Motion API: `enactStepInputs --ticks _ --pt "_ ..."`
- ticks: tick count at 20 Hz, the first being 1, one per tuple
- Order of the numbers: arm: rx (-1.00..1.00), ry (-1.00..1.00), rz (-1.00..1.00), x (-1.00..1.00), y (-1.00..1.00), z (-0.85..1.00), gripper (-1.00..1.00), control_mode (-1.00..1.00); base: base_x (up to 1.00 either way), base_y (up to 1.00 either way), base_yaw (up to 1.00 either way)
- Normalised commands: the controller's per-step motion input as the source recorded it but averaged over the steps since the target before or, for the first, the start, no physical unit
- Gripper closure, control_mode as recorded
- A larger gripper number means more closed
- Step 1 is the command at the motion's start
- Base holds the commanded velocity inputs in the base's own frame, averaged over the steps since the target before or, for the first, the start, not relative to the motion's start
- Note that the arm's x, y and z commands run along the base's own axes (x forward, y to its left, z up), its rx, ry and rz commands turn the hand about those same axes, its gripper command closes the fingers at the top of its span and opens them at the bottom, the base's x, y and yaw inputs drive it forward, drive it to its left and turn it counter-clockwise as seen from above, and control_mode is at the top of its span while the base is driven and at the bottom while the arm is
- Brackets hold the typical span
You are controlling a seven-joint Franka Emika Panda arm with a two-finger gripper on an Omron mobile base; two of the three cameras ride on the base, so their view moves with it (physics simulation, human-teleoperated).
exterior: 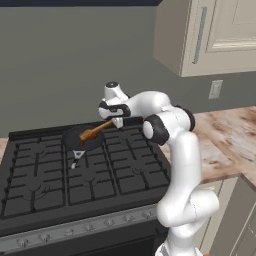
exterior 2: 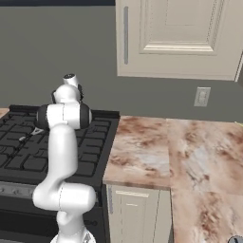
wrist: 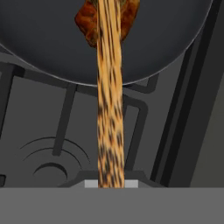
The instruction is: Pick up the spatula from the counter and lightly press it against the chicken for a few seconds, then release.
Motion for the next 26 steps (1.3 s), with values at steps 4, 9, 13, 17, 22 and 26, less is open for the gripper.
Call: enactStepInputs --ticks 4,9,13,17,22,26 --pt "0.00 0.00 0.00 0.14 0.00 -0.10 1.00 -1.00 0.00 0.00 0.00" --pt "0.00 0.00 0.00 0.11 0.01 -0.13 1.00 -1.00 0.00 0.00 0.00" --pt "0.00 0.00 0.00 0.07 0.00 -0.12 1.00 -1.00 0.00 0.00 0.00" --pt "0.00 0.00 0.00 0.04 0.00 -0.13 1.00 -1.00 0.00 0.00 0.00" --pt "0.00 0.00 0.00 0.01 0.00 -0.12 1.00 -1.00 0.00 0.00 0.00" --pt "0.00 0.00 0.00 0.01 0.00 -0.11 1.00 -1.00 0.00 0.00 0.00"
